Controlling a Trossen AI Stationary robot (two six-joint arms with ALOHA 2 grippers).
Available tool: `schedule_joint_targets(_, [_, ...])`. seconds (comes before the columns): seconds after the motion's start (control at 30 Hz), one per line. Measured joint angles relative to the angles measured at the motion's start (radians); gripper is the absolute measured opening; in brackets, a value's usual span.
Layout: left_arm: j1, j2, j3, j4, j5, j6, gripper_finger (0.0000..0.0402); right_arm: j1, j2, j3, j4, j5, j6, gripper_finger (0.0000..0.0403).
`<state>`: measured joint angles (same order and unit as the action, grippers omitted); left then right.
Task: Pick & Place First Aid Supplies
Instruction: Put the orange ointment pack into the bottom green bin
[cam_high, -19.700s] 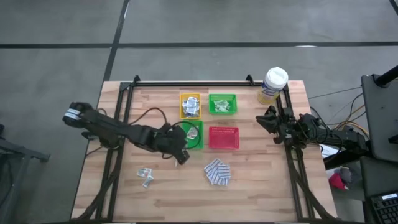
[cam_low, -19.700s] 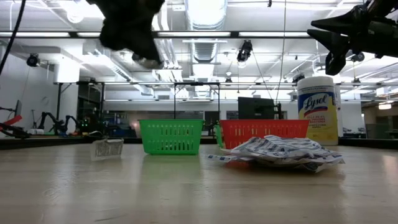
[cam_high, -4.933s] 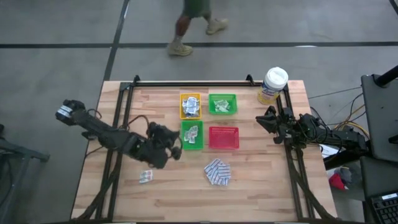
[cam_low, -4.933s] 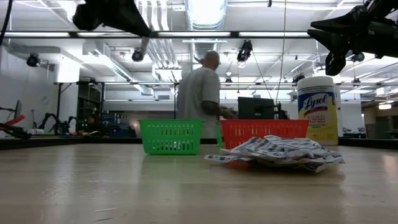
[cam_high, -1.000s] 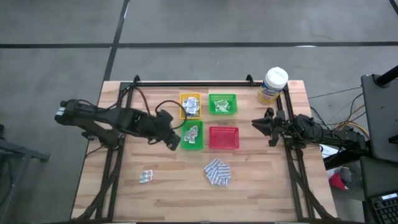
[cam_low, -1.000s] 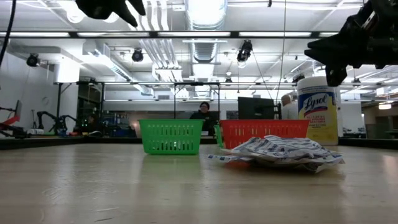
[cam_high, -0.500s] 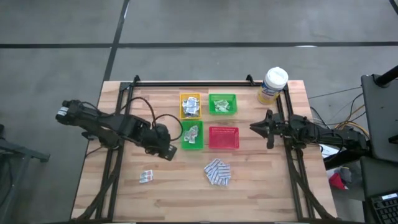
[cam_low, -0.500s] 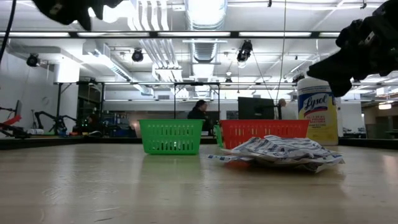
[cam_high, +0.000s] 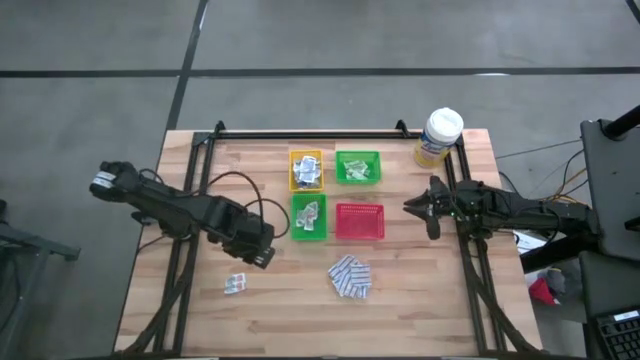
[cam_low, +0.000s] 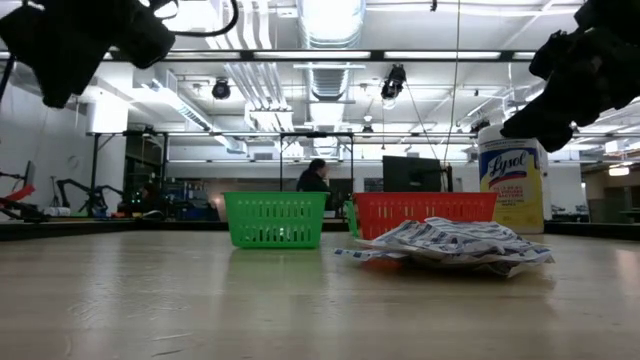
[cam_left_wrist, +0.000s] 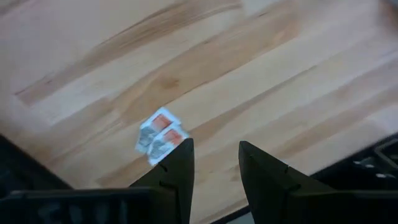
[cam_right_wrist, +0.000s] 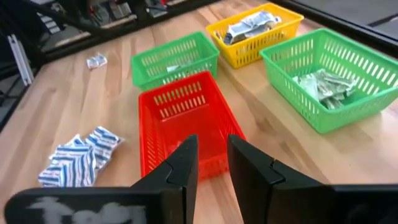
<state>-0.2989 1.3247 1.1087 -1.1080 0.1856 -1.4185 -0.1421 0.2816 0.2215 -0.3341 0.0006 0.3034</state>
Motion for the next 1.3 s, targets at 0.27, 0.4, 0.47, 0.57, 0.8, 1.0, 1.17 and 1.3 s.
schedule_joint_targets(0.27, [-0.032, 0.0, -0.071, -0.01, 0.001, 0.065, 0.0119, 0.0, 0.065, 0.016, 0.002, 0.0, -0.001, 0.0069])
schedule_joint_targets(0.4, [-0.051, 0.0, -0.111, -0.02, 0.006, 0.133, 0.0119, 0.0, 0.068, 0.017, 0.002, 0.0, -0.001, 0.007])
schedule_joint_targets(0.47, [-0.062, 0.0, -0.129, -0.02, 0.018, 0.172, 0.0119, 0.0, 0.066, 0.017, 0.002, 0.001, 0.001, 0.0073])
schedule_joint_targets(0.57, [-0.075, 0.0, -0.158, -0.021, 0.064, 0.222, 0.0119, 0.0, 0.067, 0.017, 0.003, 0.001, 0.003, 0.0078])
schedule_joint_targets(0.8, [-0.117, 0.0, -0.218, 0.04, 0.087, 0.243, 0.0119, 0.0, 0.066, 0.017, 0.004, 0.002, 0.008, 0.0086])
schedule_joint_targets(1.0, [-0.137, 0.001, -0.284, 0.113, 0.087, 0.237, 0.0119, 0.0, 0.067, 0.017, 0.012, 0.002, 0.011, 0.0083])
schedule_joint_targets(1.17, [-0.137, 0.002, -0.322, 0.169, 0.087, 0.235, 0.0119, 0.0, 0.067, 0.017, 0.016, 0.002, 0.011, 0.0073])
schedule_joint_targets(1.3, [-0.138, 0.002, -0.345, 0.222, 0.087, 0.23, 0.0119, 0.0, 0.067, 0.017, 0.018, 0.002, 0.018, 0.0068])
